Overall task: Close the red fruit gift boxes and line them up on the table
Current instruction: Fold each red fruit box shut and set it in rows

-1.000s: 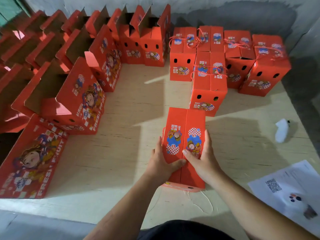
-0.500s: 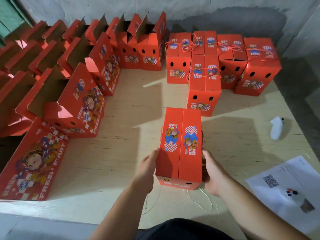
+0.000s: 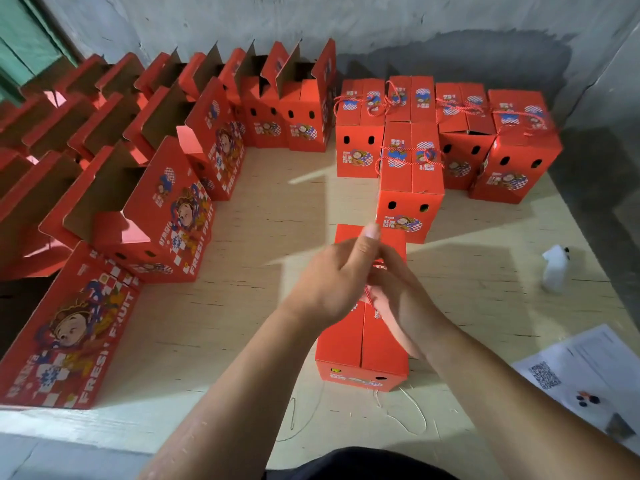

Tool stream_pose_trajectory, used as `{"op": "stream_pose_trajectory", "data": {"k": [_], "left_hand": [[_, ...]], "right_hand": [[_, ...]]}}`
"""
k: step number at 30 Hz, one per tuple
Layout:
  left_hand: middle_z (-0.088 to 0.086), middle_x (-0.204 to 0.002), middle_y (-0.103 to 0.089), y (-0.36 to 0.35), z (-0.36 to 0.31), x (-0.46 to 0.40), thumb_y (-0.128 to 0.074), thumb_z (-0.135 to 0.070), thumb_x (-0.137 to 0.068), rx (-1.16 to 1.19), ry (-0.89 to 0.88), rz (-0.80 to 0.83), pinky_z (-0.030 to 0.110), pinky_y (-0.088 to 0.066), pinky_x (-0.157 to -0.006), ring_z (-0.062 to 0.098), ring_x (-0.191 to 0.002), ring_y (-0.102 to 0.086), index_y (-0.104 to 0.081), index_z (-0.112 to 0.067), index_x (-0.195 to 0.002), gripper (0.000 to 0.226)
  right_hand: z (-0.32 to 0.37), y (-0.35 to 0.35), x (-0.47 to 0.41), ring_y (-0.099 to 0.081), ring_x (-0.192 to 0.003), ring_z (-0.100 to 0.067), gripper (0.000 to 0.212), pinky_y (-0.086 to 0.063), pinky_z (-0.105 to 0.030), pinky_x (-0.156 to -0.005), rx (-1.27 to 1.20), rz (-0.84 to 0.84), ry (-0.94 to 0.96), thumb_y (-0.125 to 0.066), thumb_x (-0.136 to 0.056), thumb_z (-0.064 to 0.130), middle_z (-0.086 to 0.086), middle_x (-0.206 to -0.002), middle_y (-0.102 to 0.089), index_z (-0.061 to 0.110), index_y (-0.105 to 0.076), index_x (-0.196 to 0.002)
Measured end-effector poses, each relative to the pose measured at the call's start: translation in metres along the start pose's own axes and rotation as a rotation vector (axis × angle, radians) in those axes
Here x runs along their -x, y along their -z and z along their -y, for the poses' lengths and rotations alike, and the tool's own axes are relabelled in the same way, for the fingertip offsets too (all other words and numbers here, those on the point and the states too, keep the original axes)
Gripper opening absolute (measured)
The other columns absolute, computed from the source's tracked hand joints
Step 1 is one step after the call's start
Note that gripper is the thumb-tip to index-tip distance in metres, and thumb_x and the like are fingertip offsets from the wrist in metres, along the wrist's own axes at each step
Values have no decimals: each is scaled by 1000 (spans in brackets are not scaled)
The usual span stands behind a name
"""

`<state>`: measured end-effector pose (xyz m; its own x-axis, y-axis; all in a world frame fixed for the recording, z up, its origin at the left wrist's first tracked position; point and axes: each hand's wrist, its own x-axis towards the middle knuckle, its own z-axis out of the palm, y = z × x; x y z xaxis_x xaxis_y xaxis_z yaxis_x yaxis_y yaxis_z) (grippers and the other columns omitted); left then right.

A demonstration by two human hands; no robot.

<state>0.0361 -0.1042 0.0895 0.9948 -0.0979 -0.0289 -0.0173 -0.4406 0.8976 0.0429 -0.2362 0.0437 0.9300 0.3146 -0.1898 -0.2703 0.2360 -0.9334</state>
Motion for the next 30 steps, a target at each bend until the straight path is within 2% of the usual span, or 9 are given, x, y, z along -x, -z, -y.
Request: {"op": "stream_pose_trajectory", "data": {"k": [4, 8, 10, 12, 15, 20, 26, 28, 30], "left_hand": [[9, -96, -76, 13, -8, -4, -25, -73, -97, -20, -22, 21, 38, -53, -92, 19, -98, -70, -74, -10, -95, 80], [13, -75, -69, 21, -9, -12, -22, -73, -95, -126, -83, -4, 51, -52, -82, 28, -77, -63, -71, 0, -88, 88], [2, -73, -66, 27, -4, -14, -20, -72, -96, -378, -162, -124, 47, -51, -77, 27, -78, -61, -71, -9, -82, 82], [-4, -91, -67, 38, 8, -16, -24, -67, -100, -434, -183, -330, 43, -51, -84, 21, -93, -62, -72, -16, -94, 71], [-7, -102, -71, 45, 28, -17, -36, -55, -103, -76, -52, -445, 41, -52, -92, 17, -101, -65, -73, -19, -107, 51], [-11, -116, -72, 10, 46, 5, -48, -65, -98, 345, 269, -127, 31, -49, -91, 20, -116, -66, -68, -30, -119, 45], [-15, -129, -70, -48, 41, 15, -59, -43, -101, 609, 143, 170, 14, -52, -90, 3, -120, -65, -56, -28, -140, 42], [-10, -131, -70, -62, 43, 12, -69, -46, -96, 597, 141, 245, 20, -54, -94, 9, -122, -66, -57, -32, -137, 45], [-6, -141, -64, -81, 51, 8, -82, -49, -85, 556, 156, 341, 34, -52, -106, 14, -130, -61, -44, -33, -149, 77]], "right_hand": [[20, -15, -15, -63, -85, -13, 26, -51, -36, -79, 498, -132, -17, -59, -94, 32, -3, -103, -67, 23, -64, -118], [34, -12, -19, -58, -75, -17, 21, -51, -28, -73, 122, 129, -80, -44, -99, 3, -9, -85, -60, 0, -60, -114], [47, -10, -24, -54, -62, -20, 31, -50, -31, -66, -32, 47, -85, -44, -97, -3, -14, -72, -52, -5, -47, -127], [65, -5, -30, -58, -57, -20, 46, -52, -38, -67, -112, -56, -98, -51, -97, 2, -9, -65, -57, 9, -38, -140], [93, -4, -30, -61, -65, -19, 58, -50, -34, -67, -39, -34, -74, -62, -90, 13, -8, -81, -65, 26, -43, -144], [146, -3, -13, -62, -76, -19, 54, -45, -39, -84, 24, -144, 104, -63, -78, 27, -8, -99, -73, 34, -57, -131], [148, 12, 34, -70, -80, -15, 43, -48, -38, -83, 37, -308, 176, -64, -72, 32, 0, -101, -76, 41, -68, -114], [139, 18, 45, -73, -92, -19, 43, -49, -38, -86, 71, -340, 188, -68, -69, 37, -5, -108, -76, 42, -70, -111], [133, 32, 43, -72, -95, -18, 38, -48, -36, -87, 110, -442, 214, -68, -68, 40, -4, -103, -75, 38, -73, -106]]}}
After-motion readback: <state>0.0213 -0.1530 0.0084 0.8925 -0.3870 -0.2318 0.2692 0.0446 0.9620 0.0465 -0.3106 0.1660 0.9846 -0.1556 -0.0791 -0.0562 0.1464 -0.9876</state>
